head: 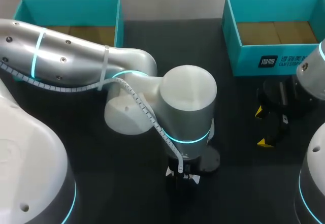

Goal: Take the shoe out of the shoebox, open the shoe tongue, remove and reinsert the insole, then place the shoe into the shoebox

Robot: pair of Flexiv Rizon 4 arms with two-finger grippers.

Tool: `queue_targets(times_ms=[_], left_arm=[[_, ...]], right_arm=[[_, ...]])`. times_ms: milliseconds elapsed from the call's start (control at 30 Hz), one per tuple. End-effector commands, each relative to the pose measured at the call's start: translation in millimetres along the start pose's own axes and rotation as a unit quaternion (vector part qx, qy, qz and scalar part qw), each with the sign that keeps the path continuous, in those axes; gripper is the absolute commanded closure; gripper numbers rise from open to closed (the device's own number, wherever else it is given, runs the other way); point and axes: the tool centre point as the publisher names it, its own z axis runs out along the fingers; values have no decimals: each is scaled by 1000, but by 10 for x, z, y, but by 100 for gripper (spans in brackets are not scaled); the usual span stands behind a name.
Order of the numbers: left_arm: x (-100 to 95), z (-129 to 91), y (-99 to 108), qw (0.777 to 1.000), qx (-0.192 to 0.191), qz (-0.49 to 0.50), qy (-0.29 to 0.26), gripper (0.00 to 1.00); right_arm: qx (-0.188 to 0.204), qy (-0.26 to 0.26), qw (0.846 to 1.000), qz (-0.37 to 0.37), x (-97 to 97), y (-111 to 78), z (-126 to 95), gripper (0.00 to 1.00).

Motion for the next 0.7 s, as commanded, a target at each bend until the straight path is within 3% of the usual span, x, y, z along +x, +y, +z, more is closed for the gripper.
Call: queue_targets(times_ms=[33, 267, 533, 700], left_arm=[[3, -36, 60, 1000, 6, -5, 2, 100], [-34, -196, 205, 1000, 12, -17, 17, 100], [-123, -642, 440, 999, 21, -35, 11, 100], [-151, -837, 509, 999, 2, -43, 6, 100]], right_arm=[[1, -2, 1000, 1, 10, 2, 12, 0], [1, -2, 1000, 1, 10, 2, 12, 0], [1, -2, 1000, 1, 10, 2, 12, 0], [1, -2, 1000, 1, 10, 2, 12, 0]])
